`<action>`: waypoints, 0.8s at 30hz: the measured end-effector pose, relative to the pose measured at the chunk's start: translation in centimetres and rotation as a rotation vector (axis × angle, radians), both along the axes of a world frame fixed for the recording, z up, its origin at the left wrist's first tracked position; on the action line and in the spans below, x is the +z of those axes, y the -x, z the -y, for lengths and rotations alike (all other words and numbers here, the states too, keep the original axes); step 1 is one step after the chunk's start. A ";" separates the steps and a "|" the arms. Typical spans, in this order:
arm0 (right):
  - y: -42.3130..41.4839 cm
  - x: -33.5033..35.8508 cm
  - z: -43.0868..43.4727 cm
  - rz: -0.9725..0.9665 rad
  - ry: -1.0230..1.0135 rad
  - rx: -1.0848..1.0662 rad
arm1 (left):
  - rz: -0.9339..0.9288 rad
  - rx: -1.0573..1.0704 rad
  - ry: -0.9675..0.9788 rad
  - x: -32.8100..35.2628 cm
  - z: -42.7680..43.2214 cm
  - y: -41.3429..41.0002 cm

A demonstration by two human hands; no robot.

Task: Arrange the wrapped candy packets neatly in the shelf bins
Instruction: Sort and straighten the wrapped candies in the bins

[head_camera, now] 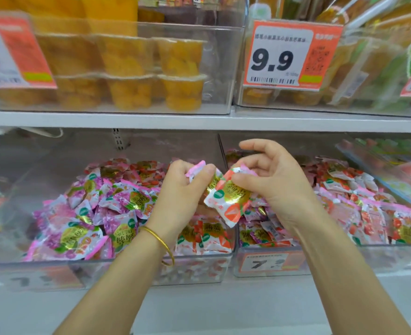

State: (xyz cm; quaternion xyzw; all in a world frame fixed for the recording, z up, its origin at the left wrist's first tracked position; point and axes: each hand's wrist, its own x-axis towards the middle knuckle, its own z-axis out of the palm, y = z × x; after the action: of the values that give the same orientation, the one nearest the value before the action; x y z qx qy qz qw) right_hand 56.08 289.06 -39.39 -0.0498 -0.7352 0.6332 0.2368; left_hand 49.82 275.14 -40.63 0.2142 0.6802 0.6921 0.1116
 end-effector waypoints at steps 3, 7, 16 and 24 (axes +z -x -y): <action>0.5 -0.4 0.8 0.030 -0.146 -0.030 | -0.007 -0.162 0.212 -0.2 1.2 0.5; 1.5 -0.7 2.0 -0.006 -0.252 -0.075 | -0.009 -0.273 0.381 -1.0 2.3 1.1; 1.8 -2.0 -0.8 0.082 -0.273 -0.374 | 0.007 0.315 0.314 -1.1 3.1 5.5; 1.7 -2.3 -1.4 0.124 -0.229 -0.315 | 0.090 0.189 0.435 -1.7 -2.1 6.5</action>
State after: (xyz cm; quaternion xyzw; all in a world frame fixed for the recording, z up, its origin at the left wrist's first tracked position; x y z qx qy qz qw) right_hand 54.37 290.43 -41.67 -0.1758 -0.7988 0.4962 0.2913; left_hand 43.35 277.25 -42.36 0.0898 0.8245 0.5457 0.1200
